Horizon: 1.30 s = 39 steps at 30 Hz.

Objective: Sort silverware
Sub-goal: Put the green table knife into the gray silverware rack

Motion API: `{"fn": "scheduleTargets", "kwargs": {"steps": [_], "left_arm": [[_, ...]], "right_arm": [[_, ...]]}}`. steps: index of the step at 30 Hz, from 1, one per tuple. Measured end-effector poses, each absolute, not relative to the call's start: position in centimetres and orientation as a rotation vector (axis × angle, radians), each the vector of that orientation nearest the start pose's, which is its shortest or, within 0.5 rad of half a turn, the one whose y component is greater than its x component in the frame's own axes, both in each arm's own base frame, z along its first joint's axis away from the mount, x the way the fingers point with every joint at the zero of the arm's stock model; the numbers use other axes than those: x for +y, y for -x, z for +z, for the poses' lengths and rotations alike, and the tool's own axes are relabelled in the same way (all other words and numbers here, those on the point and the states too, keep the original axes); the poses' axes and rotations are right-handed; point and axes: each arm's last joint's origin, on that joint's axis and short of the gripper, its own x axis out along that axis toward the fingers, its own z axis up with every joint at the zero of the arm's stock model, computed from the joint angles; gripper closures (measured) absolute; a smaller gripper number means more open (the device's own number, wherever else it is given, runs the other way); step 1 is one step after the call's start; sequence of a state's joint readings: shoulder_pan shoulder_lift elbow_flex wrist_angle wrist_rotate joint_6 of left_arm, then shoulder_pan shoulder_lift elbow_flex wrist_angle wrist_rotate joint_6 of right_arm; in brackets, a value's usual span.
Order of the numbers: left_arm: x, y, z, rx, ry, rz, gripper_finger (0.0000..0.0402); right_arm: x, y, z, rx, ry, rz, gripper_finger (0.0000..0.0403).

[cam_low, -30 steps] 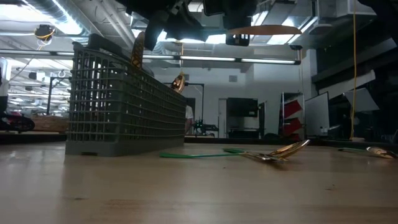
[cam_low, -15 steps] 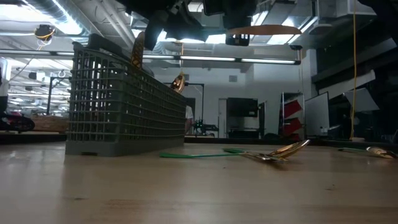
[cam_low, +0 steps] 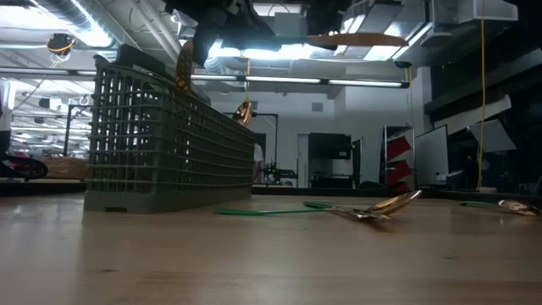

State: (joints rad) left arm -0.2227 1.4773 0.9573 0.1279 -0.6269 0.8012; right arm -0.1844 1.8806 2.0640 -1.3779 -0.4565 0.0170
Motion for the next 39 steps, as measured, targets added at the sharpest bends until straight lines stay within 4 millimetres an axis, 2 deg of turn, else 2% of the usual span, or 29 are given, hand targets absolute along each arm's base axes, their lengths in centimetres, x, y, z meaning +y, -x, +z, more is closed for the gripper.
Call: {"fn": "scheduleTargets", "kwargs": {"steps": [4, 7, 15, 20, 24, 28, 35, 39], "left_arm": [[-5.6, -31.6, 26.5, 0.495, -0.911, 0.242, 0.0389], [-6.0, -30.8, 27.6, 0.453, -0.895, 0.242, 0.0389], [-6.8, -27.2, 31.7, 0.309, -0.724, 0.250, 0.0389], [-7.1, -24.5, 33.1, 0.286, -0.483, 0.300, 0.0389], [-7.6, -22.4, 33.6, 0.276, -0.263, 0.384, 0.0389], [-8.5, -21.0, 33.0, 0.297, -0.167, 0.466, 0.0389], [-10.6, -18.3, 31.4, 0.313, -0.029, 0.526, 0.0389], [-11.6, -16.7, 30.8, 0.257, 0.019, 0.576, 0.0389]], "right_arm": [[-5.4, -35.2, 37.3, 1.190, -0.382, 0.198, 0.0354], [-5.4, -34.5, 37.7, 1.215, -0.319, 0.136, 0.0354], [-5.5, -30.5, 42.0, 1.094, -0.101, -0.078, 0.0354], [-5.4, -28.1, 44.5, 0.976, -0.018, -0.206, 0.0354], [-5.4, -27.9, 44.9, 0.950, -0.004, -0.231, 0.0354], [-5.6, -28.8, 43.7, 0.951, -0.005, -0.229, 0.0354], [-6.0, -31.2, 38.6, 0.995, -0.027, -0.215, 0.0354], [-6.0, -32.9, 36.3, 0.907, -0.065, -0.132, 0.0354]]}}
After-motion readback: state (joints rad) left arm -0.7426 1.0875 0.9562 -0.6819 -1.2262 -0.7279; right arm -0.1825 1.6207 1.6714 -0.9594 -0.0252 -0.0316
